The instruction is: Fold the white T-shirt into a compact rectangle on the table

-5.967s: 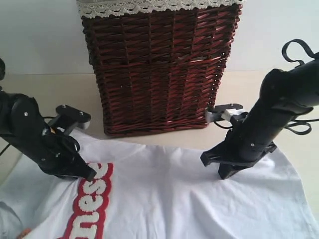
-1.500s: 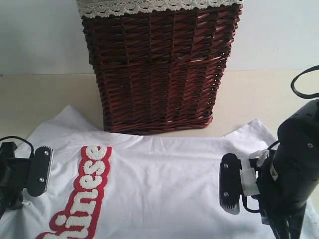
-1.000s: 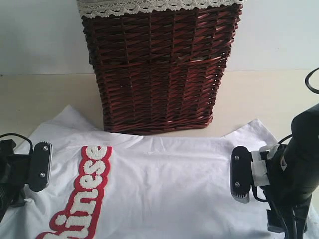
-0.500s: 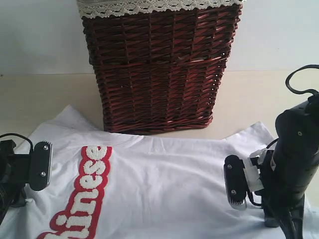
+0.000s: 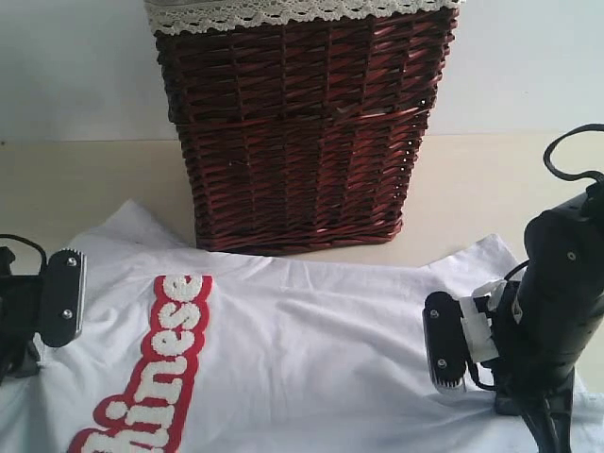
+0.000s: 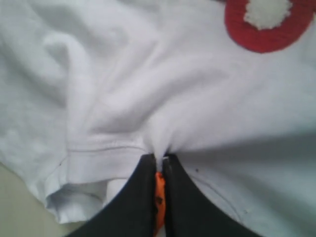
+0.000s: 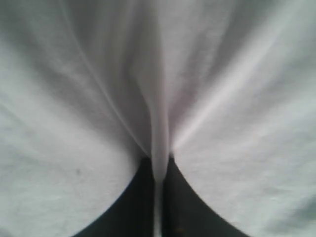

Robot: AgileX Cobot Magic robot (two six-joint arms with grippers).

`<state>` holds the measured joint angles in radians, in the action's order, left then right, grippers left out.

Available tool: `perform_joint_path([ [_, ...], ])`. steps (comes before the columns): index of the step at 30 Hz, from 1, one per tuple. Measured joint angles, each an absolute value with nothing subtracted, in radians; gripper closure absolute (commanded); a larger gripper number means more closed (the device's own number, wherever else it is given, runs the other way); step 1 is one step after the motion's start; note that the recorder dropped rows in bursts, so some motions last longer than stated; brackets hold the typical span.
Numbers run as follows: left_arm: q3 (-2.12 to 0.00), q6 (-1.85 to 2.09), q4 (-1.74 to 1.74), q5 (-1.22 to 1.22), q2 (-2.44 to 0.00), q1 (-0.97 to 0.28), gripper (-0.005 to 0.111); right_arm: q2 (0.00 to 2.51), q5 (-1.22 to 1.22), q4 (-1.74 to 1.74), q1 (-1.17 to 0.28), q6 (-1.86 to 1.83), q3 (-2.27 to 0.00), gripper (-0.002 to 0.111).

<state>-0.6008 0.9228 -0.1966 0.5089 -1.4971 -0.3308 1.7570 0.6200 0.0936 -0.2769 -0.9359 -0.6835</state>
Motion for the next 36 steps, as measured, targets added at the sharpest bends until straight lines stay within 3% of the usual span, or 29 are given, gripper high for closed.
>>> perform_joint_path([
  [9, -0.606, 0.897, -0.194, 0.547, -1.387, -0.331, 0.107, 1.655, 0.527, 0.119, -0.277, -0.848, -0.704, 0.108],
  [18, -0.61, 0.799, -0.269, 0.542, -1.227, -0.315, 0.107, 1.446, 0.776, 0.334, -0.277, -0.742, -0.807, 0.108],
  [29, -0.634, 0.663, -0.318, 0.497, -0.886, -0.316, 0.107, 1.153, 0.829, 0.368, -0.277, -0.646, -0.819, 0.108],
  [36, -0.749, 0.65, -0.32, 0.606, -0.668, -0.428, 0.107, 0.927, 0.907, 0.33, -0.303, -0.632, -0.819, 0.108],
])
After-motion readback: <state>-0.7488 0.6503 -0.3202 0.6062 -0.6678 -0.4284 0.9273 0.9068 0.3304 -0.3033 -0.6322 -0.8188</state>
